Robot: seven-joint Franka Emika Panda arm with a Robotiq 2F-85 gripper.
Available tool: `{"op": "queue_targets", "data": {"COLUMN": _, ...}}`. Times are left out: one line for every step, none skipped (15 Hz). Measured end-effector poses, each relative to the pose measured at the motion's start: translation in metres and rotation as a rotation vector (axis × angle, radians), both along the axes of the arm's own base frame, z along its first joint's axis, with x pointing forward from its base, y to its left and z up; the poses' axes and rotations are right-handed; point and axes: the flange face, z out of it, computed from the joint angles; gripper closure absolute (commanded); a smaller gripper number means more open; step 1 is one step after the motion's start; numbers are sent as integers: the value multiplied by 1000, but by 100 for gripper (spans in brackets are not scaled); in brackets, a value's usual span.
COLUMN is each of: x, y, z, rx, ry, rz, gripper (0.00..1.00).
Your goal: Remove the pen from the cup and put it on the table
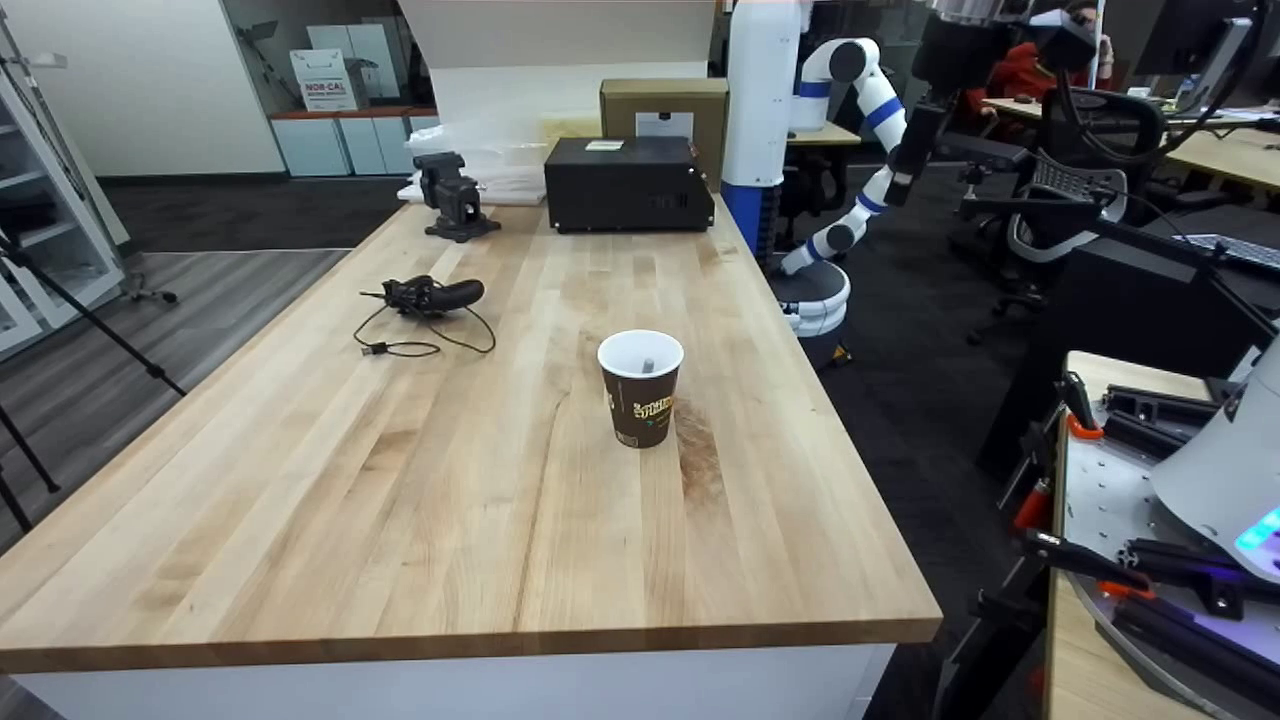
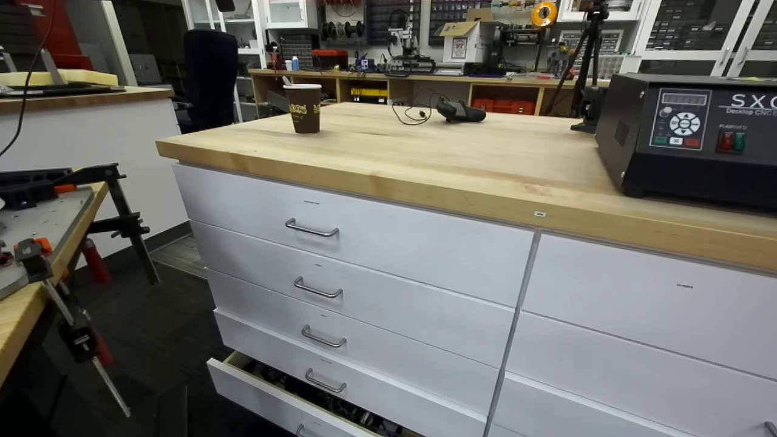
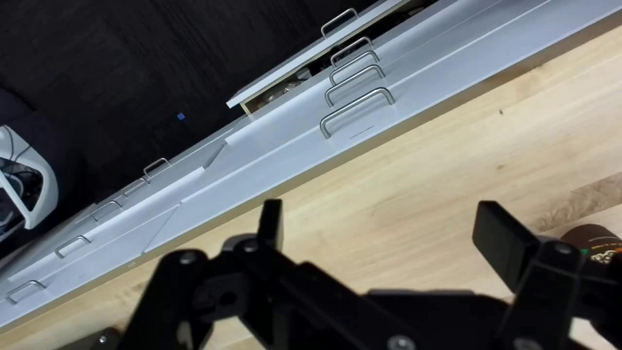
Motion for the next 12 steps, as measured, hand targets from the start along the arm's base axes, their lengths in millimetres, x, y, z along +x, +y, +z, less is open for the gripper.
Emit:
{"op": "queue_targets", "data": {"x": 2, "y": 11, "z": 1, "rx": -5, "ry": -2, "rz": 25, "gripper": 0}}
{"op": "queue_targets", "data": {"x": 5, "y": 23, "z": 3, "rx": -9, "ry": -4, "rz": 52, "gripper": 0}}
{"op": "queue_targets", "data": {"x": 8, "y": 36, "z": 5, "rx": -12, "ry": -7, "rz": 81, "gripper": 0}}
{"op": "queue_targets", "data": {"x": 11, "y": 49, "z": 7, "rx": -16, "ry": -8, "rz": 111, "gripper": 0}}
{"op": "queue_targets", "data": {"x": 15, "y": 64, "z": 10, "rx": -17, "ry": -9, "rz": 142, "gripper": 0}}
{"op": "queue_targets", "data": {"x": 18, "y": 78, "z": 12, "rx": -16, "ry": -8, "rz": 170, "gripper": 0}}
{"op": "queue_targets", "data": {"x": 21, "y": 94, "z": 13, "rx": -8, "ry": -3, "rz": 190, "gripper": 0}}
{"op": "queue_targets", "data": {"x": 25, "y": 109, "z": 14, "rx": 3, "ry": 7, "rz": 203, "gripper": 0}}
{"op": "queue_targets", "data": {"x": 29, "y": 124, "z": 15, "rx": 15, "ry": 19, "rz": 215, "gripper": 0}}
{"op": "queue_targets", "data": {"x": 34, "y": 139, "z": 15, "rx": 23, "ry": 31, "rz": 227, "gripper": 0}}
{"op": "queue_targets", "data": {"x": 39, "y": 153, "z": 15, "rx": 27, "ry": 40, "rz": 240, "gripper": 0}}
{"op": "queue_targets", "data": {"x": 46, "y": 167, "z": 15, "rx": 28, "ry": 49, "rz": 250, "gripper": 0}}
